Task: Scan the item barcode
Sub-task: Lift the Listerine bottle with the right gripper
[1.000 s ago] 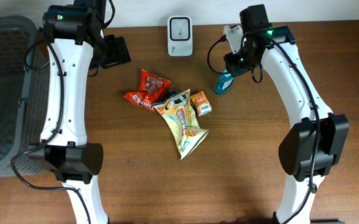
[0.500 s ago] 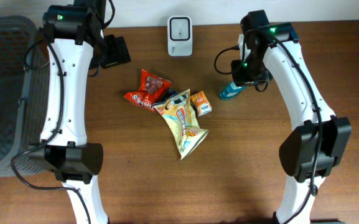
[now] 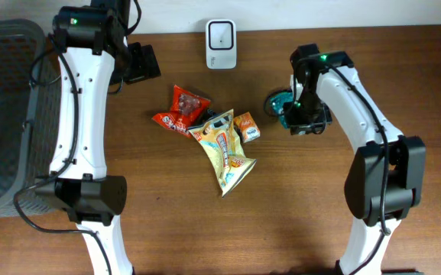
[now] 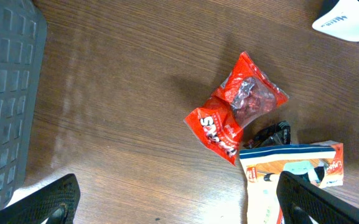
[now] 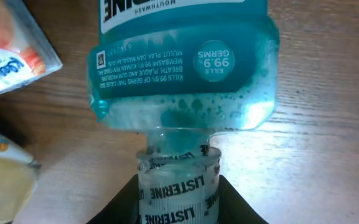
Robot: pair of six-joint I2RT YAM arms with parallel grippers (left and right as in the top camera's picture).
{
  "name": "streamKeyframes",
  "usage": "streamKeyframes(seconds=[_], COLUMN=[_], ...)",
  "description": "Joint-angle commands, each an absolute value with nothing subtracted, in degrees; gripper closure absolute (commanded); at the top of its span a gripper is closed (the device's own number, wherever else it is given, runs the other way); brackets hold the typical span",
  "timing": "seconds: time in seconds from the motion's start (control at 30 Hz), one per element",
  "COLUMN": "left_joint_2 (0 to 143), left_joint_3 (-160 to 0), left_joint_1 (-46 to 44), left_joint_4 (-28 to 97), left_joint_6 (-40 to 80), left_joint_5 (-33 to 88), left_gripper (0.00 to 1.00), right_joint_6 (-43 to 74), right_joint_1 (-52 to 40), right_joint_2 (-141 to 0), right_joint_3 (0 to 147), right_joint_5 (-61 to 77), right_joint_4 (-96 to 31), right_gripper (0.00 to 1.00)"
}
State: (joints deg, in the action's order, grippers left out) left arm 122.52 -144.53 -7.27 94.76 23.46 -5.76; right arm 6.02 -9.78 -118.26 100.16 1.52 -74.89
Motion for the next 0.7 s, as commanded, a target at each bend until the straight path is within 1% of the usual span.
streamKeyframes(seconds=[0.0, 0.13, 0.33, 0.5, 0.57, 0.67], left_joint_2=[121.62, 121.62, 121.62, 121.62, 121.62, 121.62], left_joint_3=[-144.46, -144.46, -144.46, -144.46, -144.46, -144.46], left_joint_1=[-7.44, -7.49, -7.49, -7.49, -7.49, -7.49], left_joint_4=[94.83, 94.83, 94.83, 94.83, 94.85, 94.83], left_joint_6=[23.97, 23.97, 23.97, 23.97, 23.97, 23.97], left_joint_5=[-5.34, -5.34, -5.34, -5.34, -5.32, -5.32], left_gripper=[0.01, 0.01, 0.01, 0.01, 0.01, 0.01], right_joint_6=[6.48, 6.5, 6.5, 6.28, 6.26, 5.8], right_joint_1=[-9.74, -9.74, -9.74, -9.72, -9.74, -9.72], right_joint_2=[-118.45, -118.45, -118.45, -118.45, -118.45, -118.43], right_joint_3=[99.18, 95.96, 88.68, 87.42, 87.42, 87.44], right_joint_5=[0.82, 0.82, 0.78, 0.49, 0.51, 0.32], right_joint_4=[-73.36, -70.96, -63.55, -61.65, -61.65, -61.84], right_gripper=[0.7, 0.7, 0.7, 0.69, 0.58, 0.48])
